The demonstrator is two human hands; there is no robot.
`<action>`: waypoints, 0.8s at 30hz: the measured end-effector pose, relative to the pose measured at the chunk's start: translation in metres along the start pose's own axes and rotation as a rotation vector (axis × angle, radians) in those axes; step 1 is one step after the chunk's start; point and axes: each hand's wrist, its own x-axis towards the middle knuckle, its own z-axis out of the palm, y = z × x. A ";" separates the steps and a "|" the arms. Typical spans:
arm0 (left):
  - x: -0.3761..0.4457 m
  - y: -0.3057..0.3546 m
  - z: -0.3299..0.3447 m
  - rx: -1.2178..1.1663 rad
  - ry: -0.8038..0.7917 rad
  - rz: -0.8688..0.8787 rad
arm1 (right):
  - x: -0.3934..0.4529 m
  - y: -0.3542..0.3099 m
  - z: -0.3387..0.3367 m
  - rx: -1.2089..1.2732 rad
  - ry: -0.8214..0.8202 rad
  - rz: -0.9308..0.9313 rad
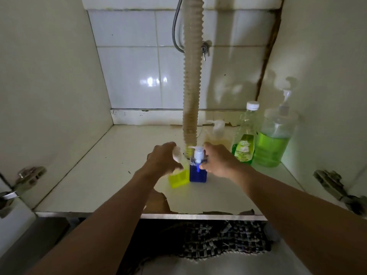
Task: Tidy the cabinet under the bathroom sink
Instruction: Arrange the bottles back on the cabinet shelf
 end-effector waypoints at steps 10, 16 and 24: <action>0.073 -0.004 -0.011 0.202 -0.139 -0.001 | 0.050 0.001 0.006 -0.159 0.051 0.009; 0.084 0.002 -0.010 0.282 -0.126 -0.015 | 0.058 0.003 0.006 -0.213 0.075 0.059; 0.073 0.009 -0.011 0.255 -0.101 -0.113 | 0.048 -0.003 0.007 -0.135 0.080 0.062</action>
